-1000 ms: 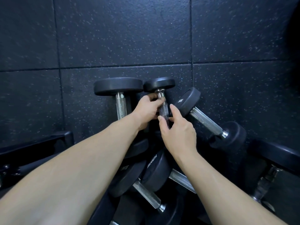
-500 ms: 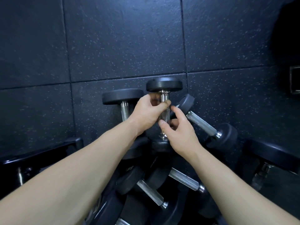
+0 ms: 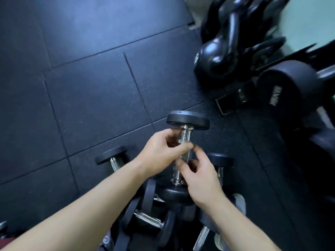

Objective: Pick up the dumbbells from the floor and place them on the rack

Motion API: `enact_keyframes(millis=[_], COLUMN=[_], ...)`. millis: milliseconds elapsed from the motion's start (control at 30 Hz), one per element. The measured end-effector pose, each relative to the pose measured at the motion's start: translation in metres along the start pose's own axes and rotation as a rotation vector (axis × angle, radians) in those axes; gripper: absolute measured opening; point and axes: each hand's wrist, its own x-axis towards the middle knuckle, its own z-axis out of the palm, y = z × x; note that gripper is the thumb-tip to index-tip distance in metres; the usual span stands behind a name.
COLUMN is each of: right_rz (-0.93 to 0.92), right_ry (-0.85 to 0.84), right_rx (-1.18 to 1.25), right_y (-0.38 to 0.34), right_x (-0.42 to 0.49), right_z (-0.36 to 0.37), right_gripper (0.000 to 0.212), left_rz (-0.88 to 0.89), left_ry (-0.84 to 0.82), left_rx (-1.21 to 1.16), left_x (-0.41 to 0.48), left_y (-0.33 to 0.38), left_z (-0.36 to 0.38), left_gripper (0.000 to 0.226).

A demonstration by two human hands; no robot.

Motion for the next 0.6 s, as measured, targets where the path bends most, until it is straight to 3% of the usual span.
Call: enact_keyframes(millis=[167,300,433,533,600], right_rz=[-0.044,-0.071,-0.077,-0.098,-0.09], right_ry=[0.195,0.353,0.523,0.623,0.691], right_rx=[0.079,0.115,0.178,0.205,0.206], right_y=[-0.053,-0.091,-0.107,-0.12,-0.123], right_x=[-0.062,-0.116,-0.173,-0.219,-0.247], right_z=[-0.099,-0.186,-0.283,-0.354,-0.399], right_gripper=[0.039,0.034,0.054,0.039,0.042], left_rz=[0.038,0.066,0.119,0.164,0.177], left_ry=[-0.22,-0.415,-0.599,-0.698,-0.747], left_rx=[0.081,0.134,0.223,0.289,0.335], left_x=[-0.008,-0.014,-0.03,-0.04,-0.049], left_y=[0.102,0.183,0.263,0.306,0.33], left_z=[0.087,0.172,0.279,0.361,0.415], left_gripper=[0.04,0.026,0.018,0.023,0.023])
